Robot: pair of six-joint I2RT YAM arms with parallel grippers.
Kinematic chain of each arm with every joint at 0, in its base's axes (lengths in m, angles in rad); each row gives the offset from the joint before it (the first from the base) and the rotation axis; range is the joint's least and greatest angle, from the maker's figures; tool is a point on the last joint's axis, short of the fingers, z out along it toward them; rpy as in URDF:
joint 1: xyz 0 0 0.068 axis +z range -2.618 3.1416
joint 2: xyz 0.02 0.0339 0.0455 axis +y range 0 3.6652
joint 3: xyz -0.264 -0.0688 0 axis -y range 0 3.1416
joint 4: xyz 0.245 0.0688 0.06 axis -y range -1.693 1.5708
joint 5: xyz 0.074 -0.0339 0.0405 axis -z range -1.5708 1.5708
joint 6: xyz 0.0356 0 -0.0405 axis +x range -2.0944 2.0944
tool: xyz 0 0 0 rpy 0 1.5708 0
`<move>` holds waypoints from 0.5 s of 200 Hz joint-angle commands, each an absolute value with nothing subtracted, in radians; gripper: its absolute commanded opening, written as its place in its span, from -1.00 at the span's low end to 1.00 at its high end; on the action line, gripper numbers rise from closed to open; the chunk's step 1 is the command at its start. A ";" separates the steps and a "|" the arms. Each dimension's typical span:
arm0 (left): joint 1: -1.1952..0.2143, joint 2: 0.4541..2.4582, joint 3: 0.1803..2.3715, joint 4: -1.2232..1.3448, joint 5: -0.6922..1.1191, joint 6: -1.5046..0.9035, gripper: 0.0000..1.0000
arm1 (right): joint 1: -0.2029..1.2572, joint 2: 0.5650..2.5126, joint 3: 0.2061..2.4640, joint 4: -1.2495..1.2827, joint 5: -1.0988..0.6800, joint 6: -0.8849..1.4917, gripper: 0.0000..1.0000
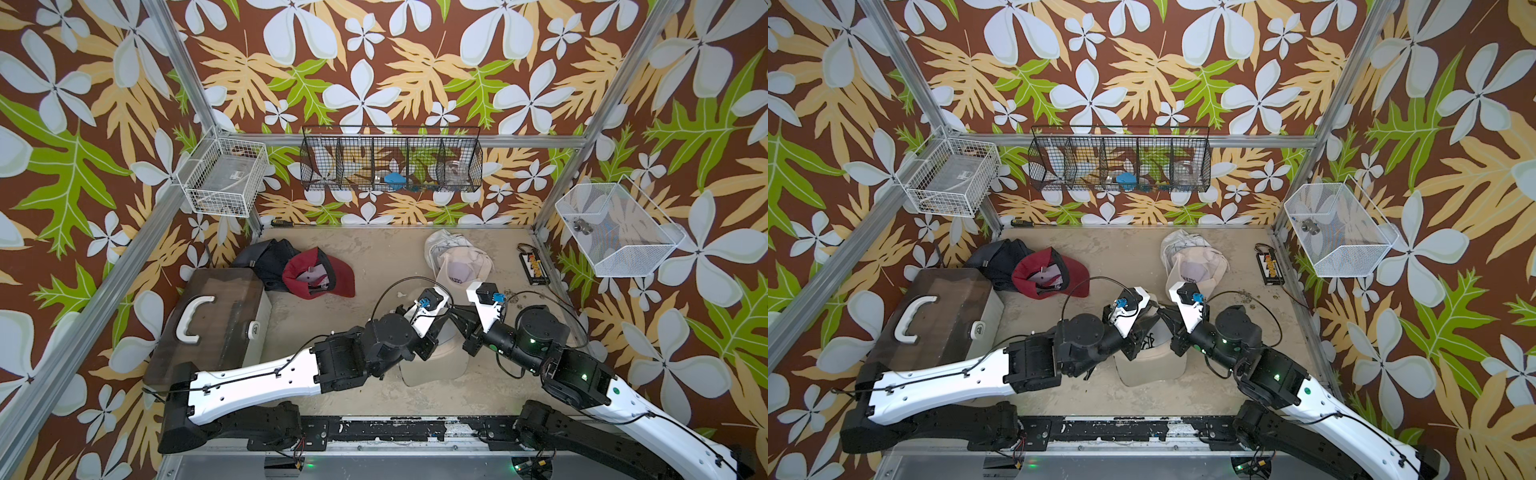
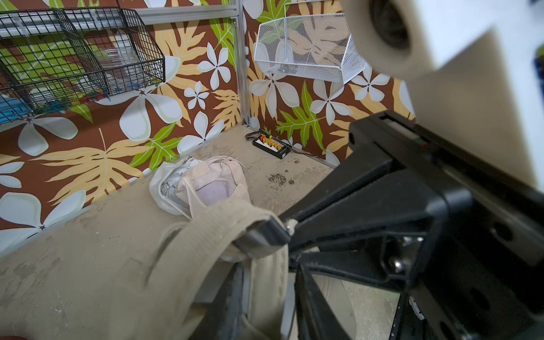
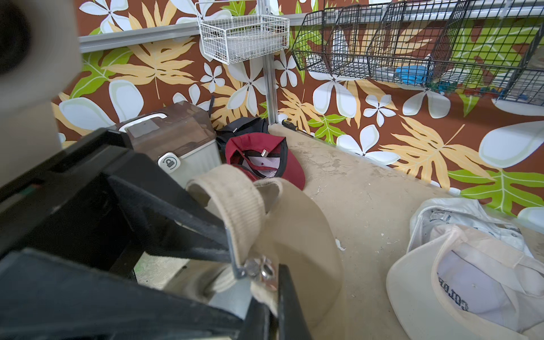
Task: Open the adjustable buckle of the baseball cap
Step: Pull the adjustable strap on the baseball cap.
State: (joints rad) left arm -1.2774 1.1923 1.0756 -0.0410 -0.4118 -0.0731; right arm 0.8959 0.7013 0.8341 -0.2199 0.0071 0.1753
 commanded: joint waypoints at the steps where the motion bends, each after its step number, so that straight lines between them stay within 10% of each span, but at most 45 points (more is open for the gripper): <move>1: -1.278 1.195 1.086 -0.017 -0.425 -0.061 -0.49 | 0.900 0.692 0.848 -0.208 0.011 0.182 -1.00; 100: -1.278 1.186 1.101 -0.028 -0.422 -0.054 -1.00 | 0.899 0.660 0.848 -0.246 0.043 0.181 -1.00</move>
State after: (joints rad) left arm -1.2774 1.1912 1.0912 -0.0296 -0.4194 -0.0547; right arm 0.8974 0.6628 0.8455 -0.2607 0.0143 0.1757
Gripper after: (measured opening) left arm 0.051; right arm 0.063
